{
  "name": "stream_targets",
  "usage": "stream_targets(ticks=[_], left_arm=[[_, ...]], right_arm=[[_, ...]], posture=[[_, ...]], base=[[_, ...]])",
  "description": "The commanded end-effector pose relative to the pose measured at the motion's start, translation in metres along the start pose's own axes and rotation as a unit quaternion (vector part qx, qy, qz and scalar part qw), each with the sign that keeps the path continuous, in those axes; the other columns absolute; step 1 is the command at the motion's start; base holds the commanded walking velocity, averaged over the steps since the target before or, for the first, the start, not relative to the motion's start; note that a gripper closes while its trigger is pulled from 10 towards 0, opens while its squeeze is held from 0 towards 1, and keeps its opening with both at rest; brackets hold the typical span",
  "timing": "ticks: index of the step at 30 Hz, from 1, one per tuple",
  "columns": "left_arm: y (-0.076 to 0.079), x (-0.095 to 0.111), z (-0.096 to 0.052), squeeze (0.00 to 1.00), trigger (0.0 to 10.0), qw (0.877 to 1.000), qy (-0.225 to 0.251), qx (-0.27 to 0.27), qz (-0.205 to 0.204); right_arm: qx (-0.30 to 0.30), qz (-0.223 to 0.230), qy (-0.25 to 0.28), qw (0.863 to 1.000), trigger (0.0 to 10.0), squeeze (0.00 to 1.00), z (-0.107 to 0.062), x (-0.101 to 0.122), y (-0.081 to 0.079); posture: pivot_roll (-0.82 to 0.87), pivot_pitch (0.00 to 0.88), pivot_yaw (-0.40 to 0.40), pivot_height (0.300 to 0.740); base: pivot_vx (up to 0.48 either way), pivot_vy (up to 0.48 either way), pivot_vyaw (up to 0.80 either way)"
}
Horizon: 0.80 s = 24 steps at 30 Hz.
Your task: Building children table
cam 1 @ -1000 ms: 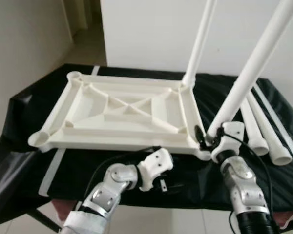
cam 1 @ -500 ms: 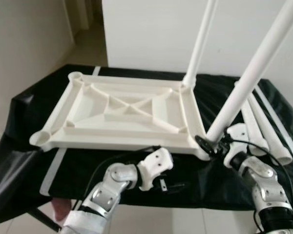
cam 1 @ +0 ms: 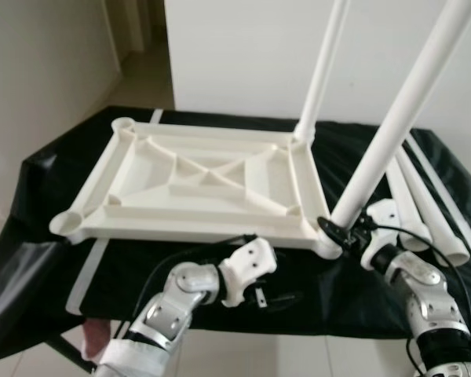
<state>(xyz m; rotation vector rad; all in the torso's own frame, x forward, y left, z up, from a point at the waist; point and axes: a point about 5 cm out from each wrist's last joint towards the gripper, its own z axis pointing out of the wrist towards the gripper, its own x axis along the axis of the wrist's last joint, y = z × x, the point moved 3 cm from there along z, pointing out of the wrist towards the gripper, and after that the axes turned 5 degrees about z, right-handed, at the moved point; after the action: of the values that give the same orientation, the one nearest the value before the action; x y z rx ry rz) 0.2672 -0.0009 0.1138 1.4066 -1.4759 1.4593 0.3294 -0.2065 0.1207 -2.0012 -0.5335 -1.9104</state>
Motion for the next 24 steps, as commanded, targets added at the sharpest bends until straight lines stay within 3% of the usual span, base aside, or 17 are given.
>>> stream_targets(ticks=[1,7,10,13,16,19,21,22,24], left_arm=[[-0.004,-0.001,-0.001,0.0,10.0,1.0,-0.006,0.021,0.002],[-0.004,-0.001,-0.002,0.0,10.0,1.0,-0.006,0.02,0.002],[-0.004,-0.001,-0.002,0.0,10.0,1.0,-0.006,0.02,0.002],[-0.003,-0.001,-0.001,0.0,10.0,1.0,-0.006,0.018,0.001],[-0.001,-0.001,-0.001,0.0,10.0,1.0,-0.007,0.015,0.002],[-0.001,-0.001,-0.001,0.0,10.0,1.0,-0.007,0.015,0.002],[-0.001,-0.002,0.0,0.0,10.0,1.0,-0.007,0.016,0.001],[-0.001,-0.002,0.0,0.0,10.0,1.0,-0.007,0.016,0.001],[0.0,-0.002,0.0,0.0,10.0,1.0,-0.006,0.017,0.0]], right_arm=[[-0.008,-0.004,-0.035,0.999,10.0,0.0,-0.002,-0.016,-0.002],[-0.074,0.009,-0.028,0.997,10.0,0.0,0.003,-0.018,-0.004],[-0.074,0.009,-0.028,0.997,10.0,0.0,0.003,-0.018,-0.004],[-0.126,0.028,-0.019,0.991,10.0,0.0,0.008,-0.017,-0.011],[-0.23,0.08,-0.014,0.97,10.0,0.0,0.009,-0.019,-0.013],[-0.261,0.081,-0.011,0.962,10.0,0.0,0.008,-0.019,-0.013],[-0.319,0.089,-0.004,0.944,10.0,0.0,0.006,-0.019,-0.016],[-0.319,0.089,-0.004,0.944,10.0,0.0,0.006,-0.019,-0.016],[-0.356,0.093,0.004,0.93,10.0,0.0,0.005,-0.017,-0.019]], posture=[[0.05,0.0,-0.031,0.74],[0.05,0.0,-0.034,0.74],[0.05,0.0,-0.034,0.74],[0.04,0.0,-0.033,0.74],[0.04,0.0,-0.038,0.74],[0.04,0.0,-0.041,0.74],[0.05,0.0,-0.049,0.74],[0.05,0.0,-0.049,0.74],[0.05,0.0,-0.051,0.74]], base=[[0.0,0.0,0.0],[0.0,0.0,0.0],[0.0,0.0,0.0],[0.0,0.0,0.0],[0.0,0.0,0.0],[0.0,0.0,0.0],[0.0,0.0,0.0],[0.0,0.0,0.0],[0.0,0.0,0.0]])
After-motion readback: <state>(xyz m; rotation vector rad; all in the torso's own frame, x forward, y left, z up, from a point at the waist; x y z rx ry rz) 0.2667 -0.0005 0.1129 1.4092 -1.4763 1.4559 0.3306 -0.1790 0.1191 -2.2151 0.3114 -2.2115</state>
